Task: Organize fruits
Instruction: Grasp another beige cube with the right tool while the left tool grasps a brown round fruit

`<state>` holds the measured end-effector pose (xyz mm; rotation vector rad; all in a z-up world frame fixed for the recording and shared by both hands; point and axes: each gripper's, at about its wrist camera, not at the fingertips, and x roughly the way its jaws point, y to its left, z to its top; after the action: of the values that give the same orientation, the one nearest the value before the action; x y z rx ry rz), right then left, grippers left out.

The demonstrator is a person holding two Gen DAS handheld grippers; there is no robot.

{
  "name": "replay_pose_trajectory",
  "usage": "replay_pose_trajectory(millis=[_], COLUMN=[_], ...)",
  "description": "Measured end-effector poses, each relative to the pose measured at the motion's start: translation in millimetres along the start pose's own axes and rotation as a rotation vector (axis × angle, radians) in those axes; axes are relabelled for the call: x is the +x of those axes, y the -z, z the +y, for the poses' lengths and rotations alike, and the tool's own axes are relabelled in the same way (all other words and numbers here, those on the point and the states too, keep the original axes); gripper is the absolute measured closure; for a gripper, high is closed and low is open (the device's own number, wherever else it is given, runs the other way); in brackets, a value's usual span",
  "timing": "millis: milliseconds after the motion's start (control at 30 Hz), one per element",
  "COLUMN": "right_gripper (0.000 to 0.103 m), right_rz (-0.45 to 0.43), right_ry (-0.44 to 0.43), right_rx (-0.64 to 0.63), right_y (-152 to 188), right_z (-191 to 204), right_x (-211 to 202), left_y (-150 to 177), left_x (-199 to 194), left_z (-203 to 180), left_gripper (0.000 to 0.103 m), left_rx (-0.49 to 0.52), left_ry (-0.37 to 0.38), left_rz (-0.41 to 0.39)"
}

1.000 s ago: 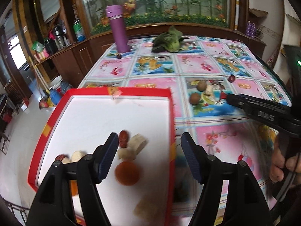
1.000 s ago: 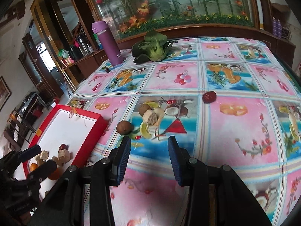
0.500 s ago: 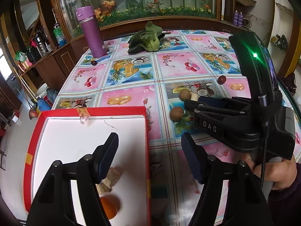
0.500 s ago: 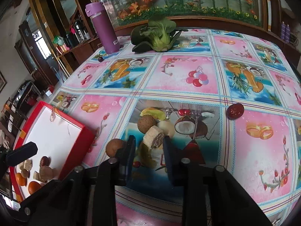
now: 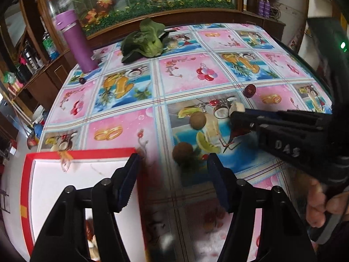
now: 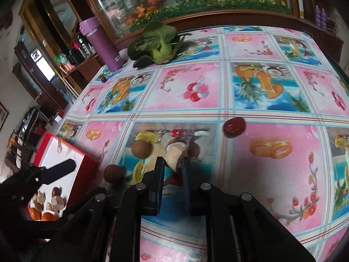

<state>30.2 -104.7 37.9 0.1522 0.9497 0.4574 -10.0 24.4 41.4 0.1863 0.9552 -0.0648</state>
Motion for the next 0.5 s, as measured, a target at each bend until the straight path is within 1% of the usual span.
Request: replay_pose_trajectory(millis=[67,100,167,233,267,300,333,400,433,500], right_gripper=[0.089,0.089,0.089,0.089,0.089,0.089,0.089,0.089,0.089,0.089], right_rz=[0.002,0.004,0.005,0.006,0.006,0.004,0.004,0.005,0.004,0.002], right_ry=[-0.010,-0.013,-0.018,-0.022,-0.024,-0.027,-0.027,-0.029,-0.030,-0.035], right_rx=[0.017,0.019,0.020,0.021,0.020,0.021,0.022,0.023,0.023,0.025], right_y=[-1.2,-1.5,-1.5,-1.7,-2.0,-2.0,-1.7,-0.9,-1.1,-1.1], right_z=[-3.4,-3.4,-2.4,-2.1,-2.3,-1.9,-1.7,-2.0,-2.2,-1.5], right_x=[-1.9,-2.0,-2.1,-2.6,-2.8,-3.0,-2.8,-3.0,-2.6,-2.9], left_y=[-4.6,-6.2,-7.4,-5.9,-4.9,-4.0,-3.7,-4.7,-4.6,-4.6], left_x=[9.2,13.9,21.8,27.0,29.8,32.3,33.8,34.6,35.0,35.0], left_z=[-3.4,-4.3,-3.0,-3.9,-4.9,-5.1,-4.4,-2.4,-2.4,-1.6], left_gripper=[0.046,0.047,0.052,0.053,0.055,0.060,0.067,0.071,0.075,0.076], left_rx=[0.018,0.023,0.014,0.014,0.016,0.014,0.003,-0.014,-0.016,-0.027], left_ry=[0.004,0.008,0.019,0.027,0.033,0.043,0.062,0.082,0.088,0.103], left_rz=[0.018,0.028,0.046,0.057,0.063,0.069,0.070,0.068,0.067,0.066])
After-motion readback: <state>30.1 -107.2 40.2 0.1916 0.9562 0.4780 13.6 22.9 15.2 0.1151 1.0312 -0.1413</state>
